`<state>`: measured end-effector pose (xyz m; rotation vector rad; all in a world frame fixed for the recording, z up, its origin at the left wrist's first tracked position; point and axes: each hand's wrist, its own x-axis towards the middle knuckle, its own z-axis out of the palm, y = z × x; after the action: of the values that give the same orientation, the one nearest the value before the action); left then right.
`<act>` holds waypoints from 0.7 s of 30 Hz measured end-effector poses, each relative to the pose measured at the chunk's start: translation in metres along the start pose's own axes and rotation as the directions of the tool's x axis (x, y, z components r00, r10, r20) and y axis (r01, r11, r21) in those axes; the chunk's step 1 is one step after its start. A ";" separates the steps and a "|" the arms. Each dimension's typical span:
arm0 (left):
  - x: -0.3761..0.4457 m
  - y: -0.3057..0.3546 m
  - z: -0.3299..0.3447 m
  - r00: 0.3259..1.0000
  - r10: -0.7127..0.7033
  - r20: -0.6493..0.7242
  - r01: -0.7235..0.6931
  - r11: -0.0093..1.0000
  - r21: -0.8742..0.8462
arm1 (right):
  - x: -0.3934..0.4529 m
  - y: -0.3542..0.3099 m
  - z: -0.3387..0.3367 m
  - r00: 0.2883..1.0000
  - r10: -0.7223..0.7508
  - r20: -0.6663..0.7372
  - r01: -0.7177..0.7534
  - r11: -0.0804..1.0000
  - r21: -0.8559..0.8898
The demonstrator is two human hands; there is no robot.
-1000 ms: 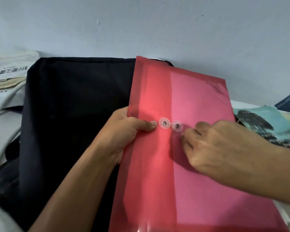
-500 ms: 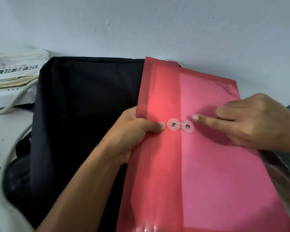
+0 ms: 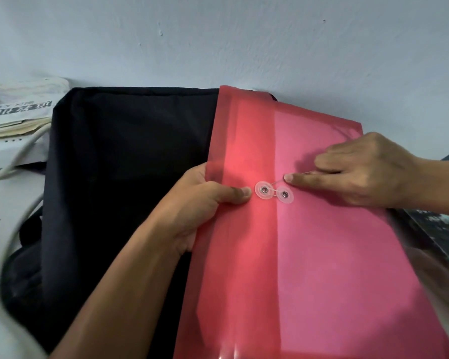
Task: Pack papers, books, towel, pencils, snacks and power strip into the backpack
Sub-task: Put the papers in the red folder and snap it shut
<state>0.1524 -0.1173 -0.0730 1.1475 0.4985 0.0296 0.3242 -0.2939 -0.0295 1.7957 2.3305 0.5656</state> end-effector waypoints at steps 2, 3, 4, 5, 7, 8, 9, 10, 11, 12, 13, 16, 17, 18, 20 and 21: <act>0.001 0.000 0.000 1.000 0.012 -0.011 -0.012 1.000 0.008 | 0.001 -0.006 0.002 0.998 0.052 0.043 -0.054 0.997 0.047; 0.001 -0.001 0.000 1.000 0.018 -0.019 -0.018 1.000 0.014 | 0.001 -0.010 0.002 0.995 0.084 0.061 -0.089 0.993 0.075; 0.002 -0.001 0.001 0.999 0.023 -0.027 -0.022 1.000 0.021 | 0.001 -0.016 0.002 0.989 0.122 0.083 -0.130 0.986 0.107; 0.002 -0.002 0.001 0.999 0.027 -0.032 -0.026 0.999 0.028 | 0.001 -0.023 0.000 0.981 0.160 0.112 -0.176 0.974 0.142; 0.002 -0.003 0.002 0.999 0.031 -0.038 -0.029 0.999 0.044 | 0.002 -0.037 -0.004 0.961 0.221 0.163 -0.250 0.951 0.180; 0.002 -0.003 0.002 0.999 0.031 -0.043 -0.029 0.998 0.048 | 0.004 -0.043 -0.007 0.953 0.242 0.185 -0.275 0.945 0.180; 0.002 -0.003 0.002 0.998 0.032 -0.049 -0.030 0.998 0.048 | 0.004 -0.050 -0.009 0.940 0.264 0.217 -0.304 0.936 0.176; 0.002 -0.004 0.003 0.998 0.034 -0.055 -0.031 0.998 0.048 | 0.006 -0.056 -0.013 0.920 0.297 0.255 -0.344 0.925 0.162; 0.001 -0.004 0.003 0.998 0.036 -0.060 -0.033 0.998 0.049 | 0.008 -0.063 -0.017 0.894 0.342 0.290 -0.394 0.908 0.143; 0.001 -0.004 0.004 0.997 0.038 -0.067 -0.035 0.998 0.051 | 0.012 -0.069 -0.022 0.866 0.387 0.316 -0.441 0.890 0.119; 0.002 -0.005 0.004 0.996 0.040 -0.074 -0.036 0.998 0.055 | 0.017 -0.075 -0.027 0.841 0.422 0.339 -0.479 0.872 0.102; 0.003 -0.005 0.004 0.995 0.049 -0.084 -0.044 0.996 0.072 | 0.045 -0.085 -0.045 0.750 0.441 0.493 -0.521 0.853 0.028; 0.003 -0.005 0.004 0.995 0.052 -0.084 -0.046 0.996 0.071 | 0.051 -0.084 -0.049 0.731 0.439 0.522 -0.537 0.842 0.044; 0.003 -0.005 0.004 0.995 0.053 -0.080 -0.048 0.997 0.066 | 0.057 -0.082 -0.053 0.718 0.430 0.547 -0.541 0.839 0.051; 0.002 -0.004 0.004 0.996 0.054 -0.072 -0.051 0.997 0.051 | 0.068 -0.077 -0.060 0.709 0.364 0.604 -0.480 0.876 0.036; 0.001 -0.004 0.004 0.996 0.055 -0.065 -0.052 0.997 0.049 | 0.070 -0.074 -0.062 0.701 0.337 0.628 -0.451 0.892 0.024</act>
<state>0.1541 -0.1223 -0.0756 1.2089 0.5296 0.1031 0.2172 -0.2555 0.0070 2.1603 1.5941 -0.1991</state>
